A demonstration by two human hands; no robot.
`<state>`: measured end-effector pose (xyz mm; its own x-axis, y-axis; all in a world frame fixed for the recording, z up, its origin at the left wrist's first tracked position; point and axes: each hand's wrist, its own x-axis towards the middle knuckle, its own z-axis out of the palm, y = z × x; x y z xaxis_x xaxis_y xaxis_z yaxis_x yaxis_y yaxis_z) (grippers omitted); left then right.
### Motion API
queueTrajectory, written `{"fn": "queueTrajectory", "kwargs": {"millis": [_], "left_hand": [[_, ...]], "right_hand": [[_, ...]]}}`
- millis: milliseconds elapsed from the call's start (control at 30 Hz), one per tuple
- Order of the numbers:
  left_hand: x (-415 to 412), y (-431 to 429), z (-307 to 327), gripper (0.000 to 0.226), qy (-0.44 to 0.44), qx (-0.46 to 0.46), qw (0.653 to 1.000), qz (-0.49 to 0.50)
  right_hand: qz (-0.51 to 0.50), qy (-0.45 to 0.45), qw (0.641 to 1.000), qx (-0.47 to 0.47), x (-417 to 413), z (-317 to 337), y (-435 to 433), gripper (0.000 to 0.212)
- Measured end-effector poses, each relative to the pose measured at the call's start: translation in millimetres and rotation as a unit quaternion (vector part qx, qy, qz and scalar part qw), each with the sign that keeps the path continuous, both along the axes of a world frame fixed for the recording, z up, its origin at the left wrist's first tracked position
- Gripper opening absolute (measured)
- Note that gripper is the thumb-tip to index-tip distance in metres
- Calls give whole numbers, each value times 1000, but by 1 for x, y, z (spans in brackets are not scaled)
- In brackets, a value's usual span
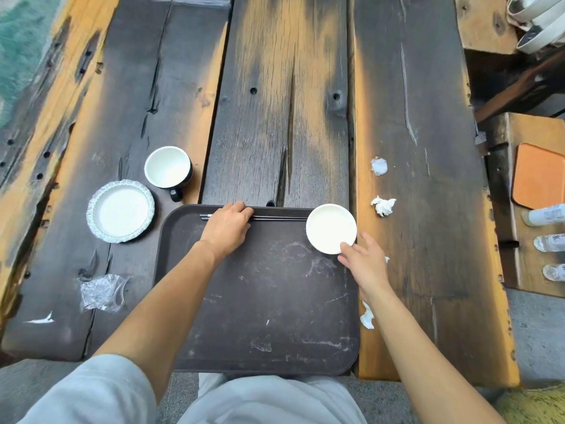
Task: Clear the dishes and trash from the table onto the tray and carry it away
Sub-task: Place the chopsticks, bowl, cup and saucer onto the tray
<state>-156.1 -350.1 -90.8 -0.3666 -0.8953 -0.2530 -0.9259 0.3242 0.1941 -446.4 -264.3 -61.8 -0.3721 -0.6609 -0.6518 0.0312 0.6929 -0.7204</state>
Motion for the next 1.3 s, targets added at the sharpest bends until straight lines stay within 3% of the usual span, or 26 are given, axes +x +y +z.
{"fn": "queueTrajectory", "kwargs": {"millis": [333, 500, 567, 600, 700, 800, 933, 1167, 1233, 1300], "left_hand": [[40, 27, 21, 27, 126, -20, 975, 182], [79, 51, 33, 19, 157, -46, 935, 316], [98, 64, 39, 32, 160, -46, 913, 374], [109, 71, 41, 38, 160, -44, 903, 397], [141, 82, 50, 29, 179, -38, 877, 445], [178, 84, 55, 18, 214, -33, 840, 497], [235, 73, 51, 32, 207, -20, 833, 512], [301, 39, 22, 66, 241, 81, 811, 526], [306, 32, 12, 64, 272, 123, 794, 530], [305, 29, 3, 46, 336, 154, 753, 545]], "right_hand": [[-34, 152, 985, -70, -6, 27, -7, 41], [38, 150, 979, -131, 22, 37, -29, 24], [87, 145, 975, -142, 44, 41, -39, 14], [111, 142, 974, -137, 57, 43, -43, 24], [161, 94, 977, -105, 97, 44, -54, 45], [203, 11, 975, -90, 140, 39, -67, 20], [262, -29, 963, -63, 204, 34, -84, 19], [180, -82, 980, -26, 301, 16, -107, 15], [159, -103, 982, -12, 321, 9, -108, 6], [144, -114, 983, -3, 334, 2, -109, 4]]}}
